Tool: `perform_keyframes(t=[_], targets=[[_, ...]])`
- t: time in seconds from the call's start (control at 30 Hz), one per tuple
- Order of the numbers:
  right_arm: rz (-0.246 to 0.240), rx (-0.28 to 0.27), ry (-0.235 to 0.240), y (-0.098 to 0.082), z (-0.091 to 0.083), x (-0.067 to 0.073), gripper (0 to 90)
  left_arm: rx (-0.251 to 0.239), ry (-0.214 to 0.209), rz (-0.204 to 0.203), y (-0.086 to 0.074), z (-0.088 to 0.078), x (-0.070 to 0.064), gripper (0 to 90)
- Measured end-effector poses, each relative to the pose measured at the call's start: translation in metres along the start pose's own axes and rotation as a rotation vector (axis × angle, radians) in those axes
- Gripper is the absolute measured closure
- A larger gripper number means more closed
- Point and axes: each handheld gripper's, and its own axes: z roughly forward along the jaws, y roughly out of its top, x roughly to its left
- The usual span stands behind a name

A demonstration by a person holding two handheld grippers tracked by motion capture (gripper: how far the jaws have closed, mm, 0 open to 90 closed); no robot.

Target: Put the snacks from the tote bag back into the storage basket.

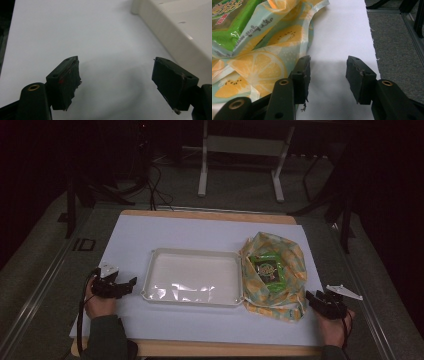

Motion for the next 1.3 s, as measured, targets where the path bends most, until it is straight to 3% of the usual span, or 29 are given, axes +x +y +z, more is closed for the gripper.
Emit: perform_keyframes(t=[0.2,0.33,0.57,1.0,1.3], targets=[[-0.005,-0.007,0.006,0.000,-0.001,0.000,54.1,-0.040,-0.048,0.002,0.000,-0.003,0.002,24.3],[-0.004,-0.003,0.014,0.000,-0.002,0.001,54.1,-0.046,-0.084,0.009,-0.001,-0.003,0.005,24.6],[0.005,0.002,0.039,0.002,-0.004,0.004,55.3,-0.037,-0.107,-0.006,-0.003,-0.002,0.008,24.6],[-0.027,0.024,0.105,0.013,-0.014,0.010,58.4,-0.039,-0.106,-0.009,-0.003,-0.002,0.008,24.5],[-0.107,0.064,0.137,0.032,-0.026,0.015,59.5,-0.047,-0.114,-0.022,-0.003,-0.002,0.009,24.5]])
